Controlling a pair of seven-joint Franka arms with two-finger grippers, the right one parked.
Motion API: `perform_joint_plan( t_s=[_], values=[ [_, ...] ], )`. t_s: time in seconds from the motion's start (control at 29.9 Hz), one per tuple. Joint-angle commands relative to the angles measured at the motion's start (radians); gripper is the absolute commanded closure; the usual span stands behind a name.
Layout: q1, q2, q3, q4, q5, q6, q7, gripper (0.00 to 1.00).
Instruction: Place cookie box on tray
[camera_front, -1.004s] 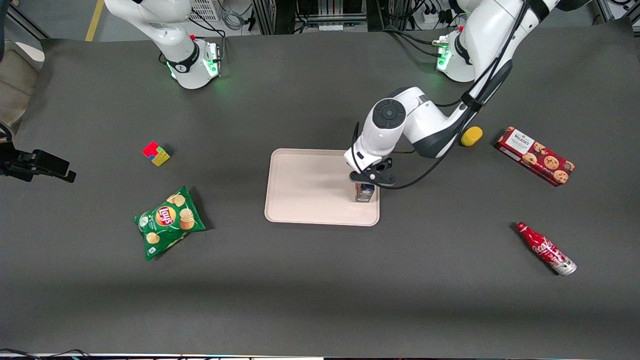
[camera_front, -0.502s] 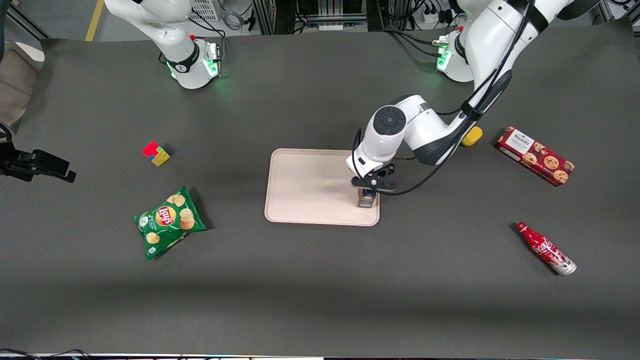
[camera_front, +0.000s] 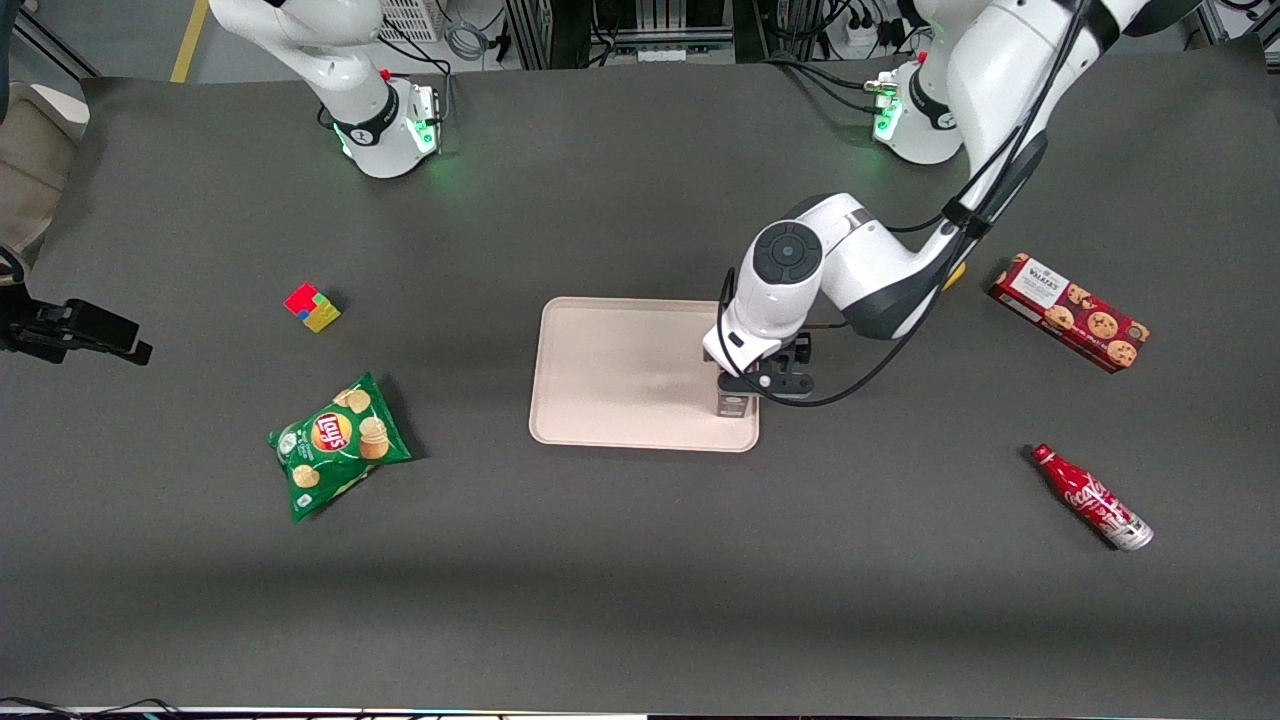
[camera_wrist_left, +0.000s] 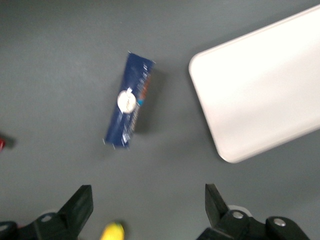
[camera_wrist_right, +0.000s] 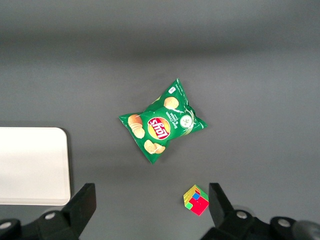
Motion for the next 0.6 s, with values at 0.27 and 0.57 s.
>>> perform_joint_plan(
  t_s=[0.27,0.57],
  values=[
    [0.003,-0.17,0.216,0.418,-0.132,-0.727,0.296,0.0],
    [0.002,-0.37,0.463,0.356,-0.136,-0.834,0.678,0.0]
  ],
)
